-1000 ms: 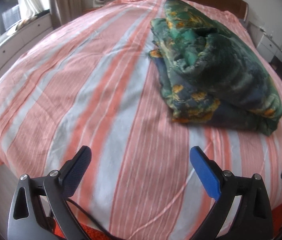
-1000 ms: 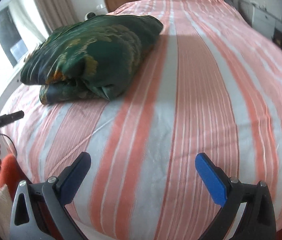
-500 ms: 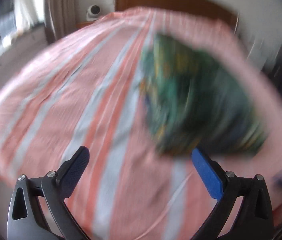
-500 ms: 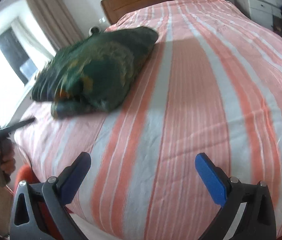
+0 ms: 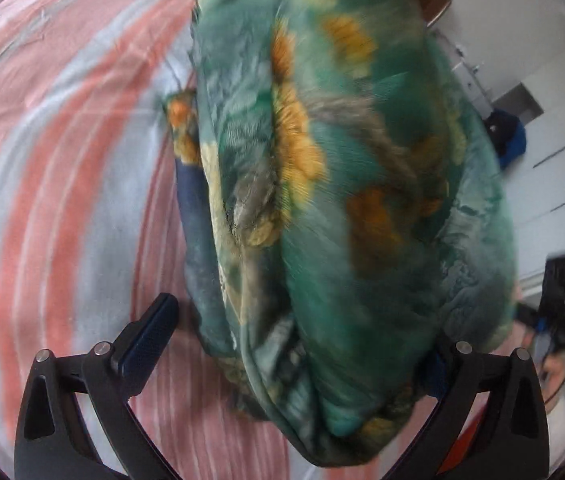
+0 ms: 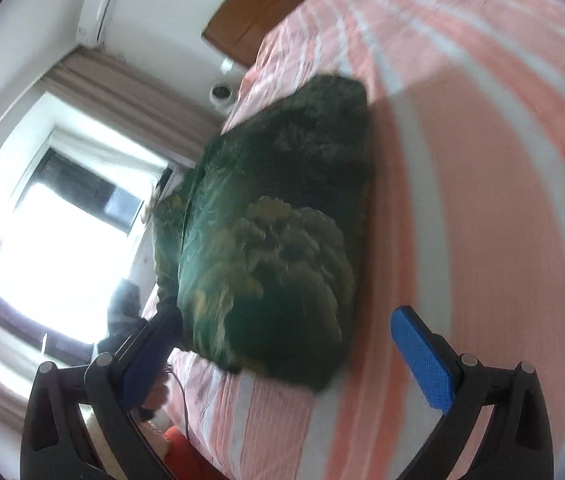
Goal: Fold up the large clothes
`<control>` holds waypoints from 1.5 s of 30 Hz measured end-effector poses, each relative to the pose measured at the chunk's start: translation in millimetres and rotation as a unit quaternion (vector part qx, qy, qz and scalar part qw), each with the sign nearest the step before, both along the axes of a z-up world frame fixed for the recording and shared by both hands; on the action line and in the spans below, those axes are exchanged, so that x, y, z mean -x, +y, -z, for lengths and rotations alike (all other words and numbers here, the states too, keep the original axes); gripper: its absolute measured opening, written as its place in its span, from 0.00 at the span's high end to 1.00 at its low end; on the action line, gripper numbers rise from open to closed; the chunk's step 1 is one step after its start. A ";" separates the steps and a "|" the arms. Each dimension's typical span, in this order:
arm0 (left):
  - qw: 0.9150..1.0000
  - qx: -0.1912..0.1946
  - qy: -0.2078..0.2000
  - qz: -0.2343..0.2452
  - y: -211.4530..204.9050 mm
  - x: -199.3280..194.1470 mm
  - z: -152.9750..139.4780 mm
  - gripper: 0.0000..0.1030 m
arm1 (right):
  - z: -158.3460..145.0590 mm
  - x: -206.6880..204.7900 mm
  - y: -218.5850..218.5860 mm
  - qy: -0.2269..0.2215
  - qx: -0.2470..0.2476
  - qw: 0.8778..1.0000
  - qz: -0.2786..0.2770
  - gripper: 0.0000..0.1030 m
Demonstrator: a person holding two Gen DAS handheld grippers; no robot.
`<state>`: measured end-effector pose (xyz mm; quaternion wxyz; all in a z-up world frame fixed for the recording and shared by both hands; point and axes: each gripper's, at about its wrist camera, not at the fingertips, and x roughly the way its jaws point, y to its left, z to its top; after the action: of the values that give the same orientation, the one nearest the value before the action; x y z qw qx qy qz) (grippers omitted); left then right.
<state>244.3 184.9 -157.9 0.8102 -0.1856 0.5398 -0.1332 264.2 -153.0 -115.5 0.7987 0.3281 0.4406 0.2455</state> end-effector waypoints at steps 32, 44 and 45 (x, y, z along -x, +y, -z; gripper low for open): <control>0.967 -0.145 -0.156 -0.142 -52.2 -85.8 -98.1 0.05 | -73.2 -152.9 88.9 -0.131 0.292 0.947 0.018 0.12; 0.879 -0.362 -0.257 -0.174 -113.2 36.7 -149.1 0.00 | -98.7 -26.0 47.5 -0.255 0.382 0.884 0.094 0.00; 0.870 -0.380 -0.261 -0.173 -124.0 39.6 -148.6 0.00 | -102.5 -12.9 43.7 -0.263 0.378 0.882 0.100 0.00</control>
<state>204.7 60.9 -9.3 0.9396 0.0879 0.2771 0.1808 277.0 -109.3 -13.1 0.9688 -0.0328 0.2389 0.0564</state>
